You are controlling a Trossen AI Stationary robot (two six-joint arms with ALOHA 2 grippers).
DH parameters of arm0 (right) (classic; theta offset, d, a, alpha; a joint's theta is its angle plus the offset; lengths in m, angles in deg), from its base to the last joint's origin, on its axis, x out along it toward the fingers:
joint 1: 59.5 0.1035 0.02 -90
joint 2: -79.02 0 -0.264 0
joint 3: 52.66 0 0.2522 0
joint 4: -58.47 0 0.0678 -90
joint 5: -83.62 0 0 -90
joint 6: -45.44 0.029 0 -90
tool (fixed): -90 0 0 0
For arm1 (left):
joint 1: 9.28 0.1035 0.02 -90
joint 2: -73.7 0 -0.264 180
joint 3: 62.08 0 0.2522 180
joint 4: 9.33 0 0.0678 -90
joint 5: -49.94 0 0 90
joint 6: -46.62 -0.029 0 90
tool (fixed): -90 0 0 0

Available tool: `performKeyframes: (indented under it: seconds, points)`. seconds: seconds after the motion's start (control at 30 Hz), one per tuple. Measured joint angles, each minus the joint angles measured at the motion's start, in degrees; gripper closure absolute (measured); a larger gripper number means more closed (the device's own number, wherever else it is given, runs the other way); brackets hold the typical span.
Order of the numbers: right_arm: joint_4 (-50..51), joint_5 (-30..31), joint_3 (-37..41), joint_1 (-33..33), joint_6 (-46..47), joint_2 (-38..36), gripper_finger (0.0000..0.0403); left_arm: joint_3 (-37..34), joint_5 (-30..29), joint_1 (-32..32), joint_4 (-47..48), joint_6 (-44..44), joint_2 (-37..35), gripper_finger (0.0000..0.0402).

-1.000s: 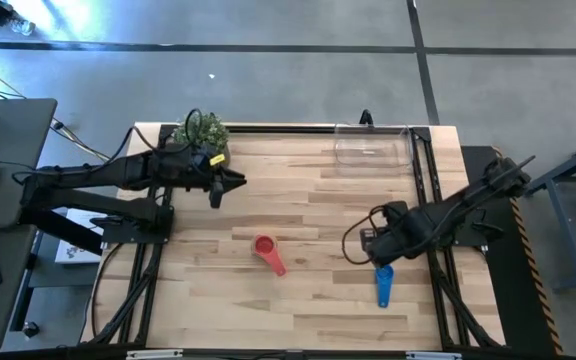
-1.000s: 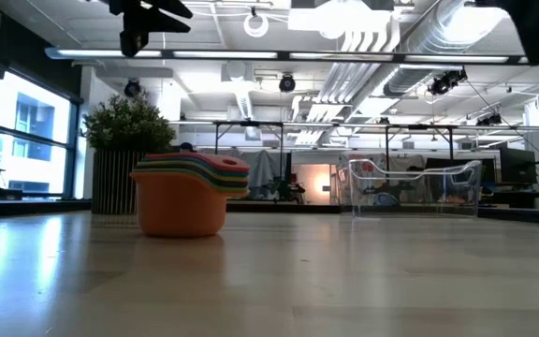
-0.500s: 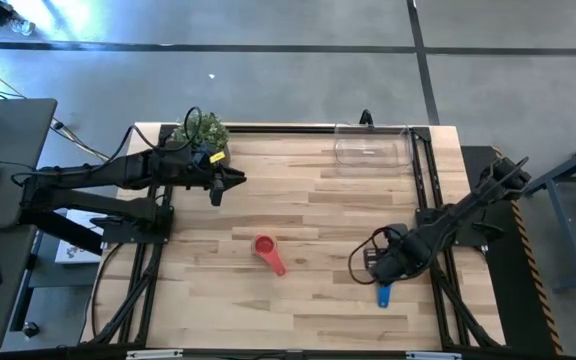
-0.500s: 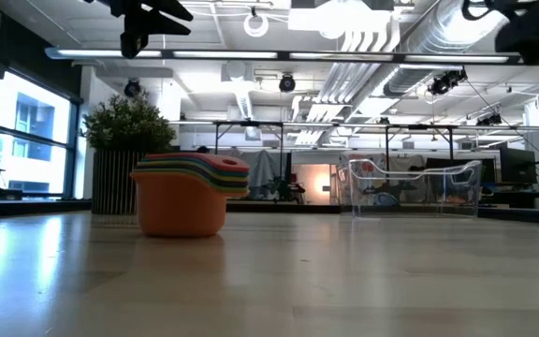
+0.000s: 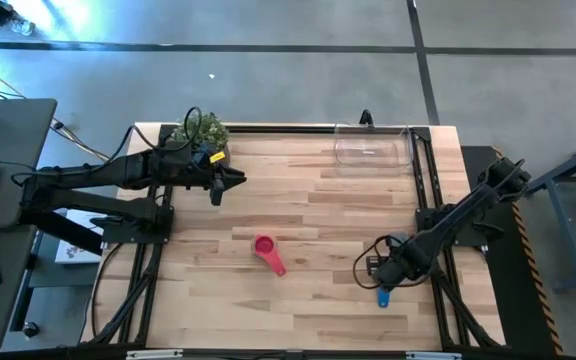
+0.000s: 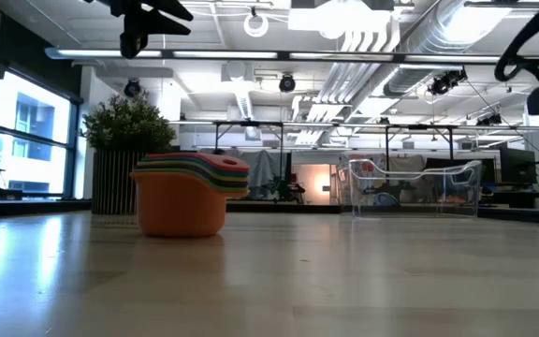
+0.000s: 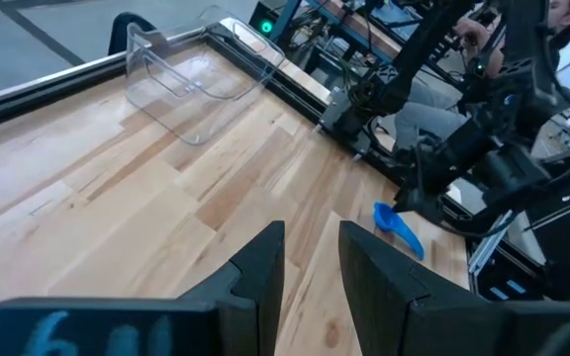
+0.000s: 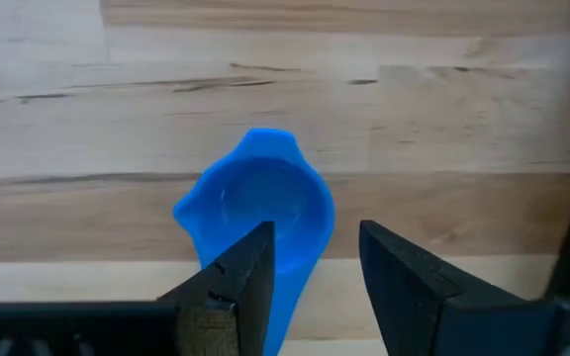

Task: Nest measuring cups in basket
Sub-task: Stack the blue measuring cup on top of the red measuring cup

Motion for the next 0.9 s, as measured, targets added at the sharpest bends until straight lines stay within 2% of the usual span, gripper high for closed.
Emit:
performKeyframes:
  seconds: [0.33, 0.47, 0.63, 0.9]
  points:
    - [-8.1, 0.0, 6.2, 0.0, 1.3, 0.0, 0.0271, 0.0, 0.0, 0.0, 0.0, 0.4, 0.0, 0.0312]
    - [-8.9, -0.1, 6.7, 0.0, 1.3, 0.0, 0.0309, 0.0, 0.0, 0.0, 0.0, 0.4, 0.0, 0.0312]
    - [-9.6, -0.1, 6.7, 0.0, 1.3, 0.0, 0.0389, 0.0, 0.0, 0.0, 0.0, 0.4, 0.0, 0.0312]
    - [-9.6, -0.9, 4.8, -0.1, 1.3, 0.0, 0.0398, 0.0, 0.0, 0.0, 0.3, 0.4, 0.0, 0.0312]
